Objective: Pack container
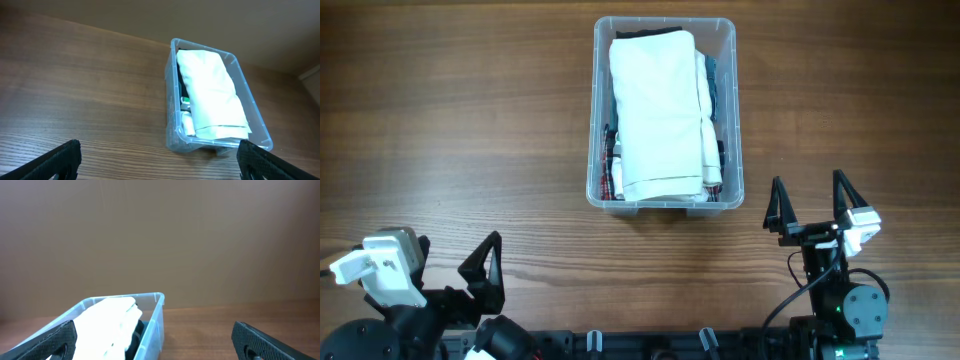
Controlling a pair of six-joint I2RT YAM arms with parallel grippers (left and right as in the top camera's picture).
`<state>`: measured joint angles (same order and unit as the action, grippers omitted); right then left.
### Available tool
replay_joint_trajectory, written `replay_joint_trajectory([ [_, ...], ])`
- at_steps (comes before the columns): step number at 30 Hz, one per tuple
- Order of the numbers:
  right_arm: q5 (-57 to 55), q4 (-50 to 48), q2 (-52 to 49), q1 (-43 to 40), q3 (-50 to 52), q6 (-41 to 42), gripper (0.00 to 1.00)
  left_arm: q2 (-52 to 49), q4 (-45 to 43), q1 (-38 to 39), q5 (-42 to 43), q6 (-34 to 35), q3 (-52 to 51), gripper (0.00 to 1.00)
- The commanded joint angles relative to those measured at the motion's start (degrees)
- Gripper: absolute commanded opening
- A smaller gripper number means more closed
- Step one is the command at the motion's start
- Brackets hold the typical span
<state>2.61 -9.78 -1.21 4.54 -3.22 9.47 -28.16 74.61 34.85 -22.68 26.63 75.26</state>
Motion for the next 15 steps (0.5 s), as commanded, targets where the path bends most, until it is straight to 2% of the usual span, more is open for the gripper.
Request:
replay_joint_trajectory([
  [1,1.9,-0.9,1.0,-0.4,2.1,-2.0,1.0,0.3,-0.2,-0.3,-0.3,-0.7,-0.2,1.0],
  [9,2.8,3.2,1.0,-0.4,2.9,-6.2,1.0,0.3,-0.2,-0.3,-0.3,-0.7,-0.2,1.0],
  [15,2.8,6.4,1.0,-0.4,2.9,-6.3,1.0,0.3,-0.2,-0.3,-0.3,-0.7,-0.2,1.0],
])
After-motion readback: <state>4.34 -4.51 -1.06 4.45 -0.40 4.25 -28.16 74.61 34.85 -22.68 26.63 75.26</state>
